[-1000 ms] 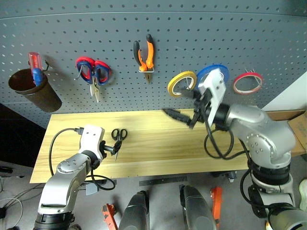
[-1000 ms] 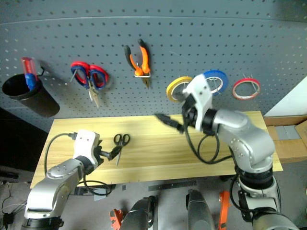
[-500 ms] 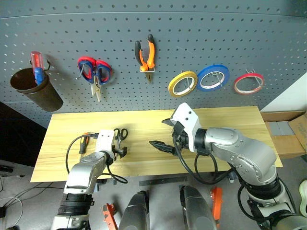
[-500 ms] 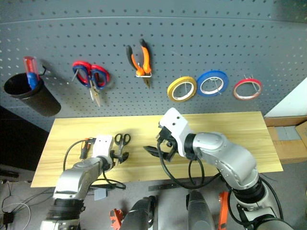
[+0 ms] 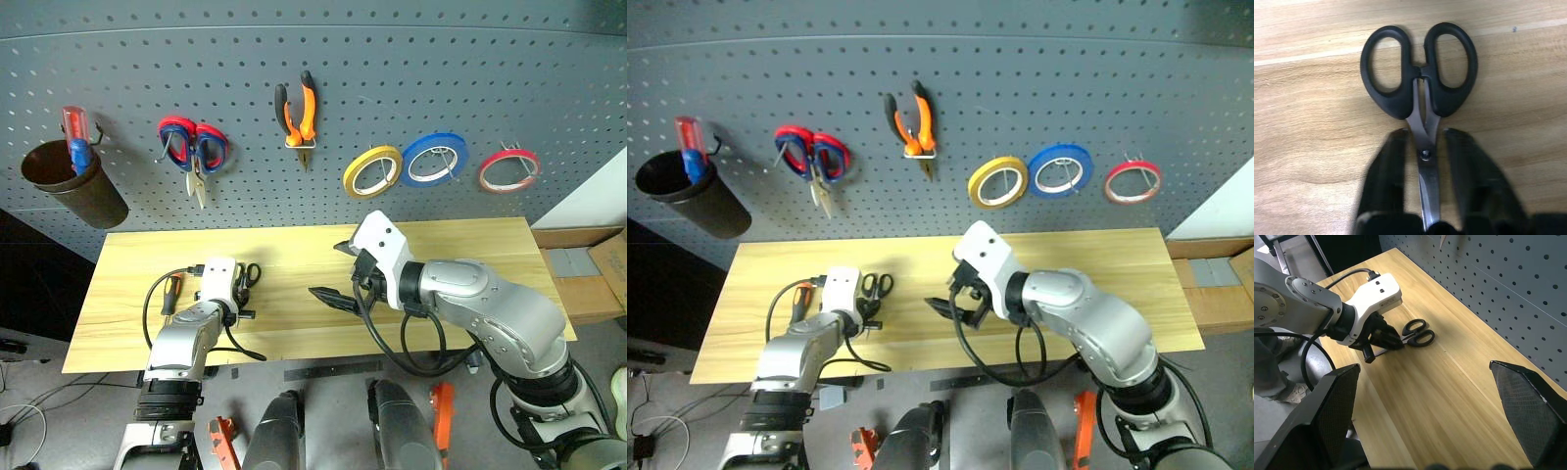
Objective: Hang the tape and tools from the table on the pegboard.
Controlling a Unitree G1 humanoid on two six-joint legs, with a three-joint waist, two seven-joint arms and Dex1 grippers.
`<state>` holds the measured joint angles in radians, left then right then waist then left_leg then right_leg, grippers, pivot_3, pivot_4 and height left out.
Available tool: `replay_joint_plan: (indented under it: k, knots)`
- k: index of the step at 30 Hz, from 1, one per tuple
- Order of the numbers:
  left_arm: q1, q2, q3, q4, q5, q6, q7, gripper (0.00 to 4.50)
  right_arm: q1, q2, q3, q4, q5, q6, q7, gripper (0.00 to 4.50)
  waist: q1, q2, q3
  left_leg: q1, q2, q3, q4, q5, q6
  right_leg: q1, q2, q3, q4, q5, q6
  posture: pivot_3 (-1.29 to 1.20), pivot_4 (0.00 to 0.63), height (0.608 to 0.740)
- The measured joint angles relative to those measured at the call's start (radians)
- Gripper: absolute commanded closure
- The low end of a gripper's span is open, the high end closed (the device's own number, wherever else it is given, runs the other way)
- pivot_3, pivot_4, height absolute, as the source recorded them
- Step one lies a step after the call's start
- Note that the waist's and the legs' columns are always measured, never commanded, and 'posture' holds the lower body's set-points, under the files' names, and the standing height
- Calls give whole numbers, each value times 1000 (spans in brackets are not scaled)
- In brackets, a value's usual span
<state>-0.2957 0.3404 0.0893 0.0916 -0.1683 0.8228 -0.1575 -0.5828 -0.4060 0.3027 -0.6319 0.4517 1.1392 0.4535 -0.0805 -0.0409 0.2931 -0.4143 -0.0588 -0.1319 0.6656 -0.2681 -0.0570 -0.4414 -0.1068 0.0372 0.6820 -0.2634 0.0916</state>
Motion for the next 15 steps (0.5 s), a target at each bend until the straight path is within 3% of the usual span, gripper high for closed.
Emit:
replay_joint_plan:
  k: [7, 15]
  knots:
    - [68, -6, -12, -43, 15, -74, -16, 4362, 0, -48, 6, 2, -35, -50, 3, 93, -2, 0, 0, 0, 0, 0, 0, 0, 0, 0, 0, 0, -1, 0, 0, -97, 277, 740]
    - [238, -26, 44, -337, -90, -190, -131, 4362, 40, -123, 8, 7, -109, -286, 81, 93, 1, 0, 0, 0, 1, 0, -1, 0, 0, 0, 0, 0, -2, 0, 0, -69, 267, 740]
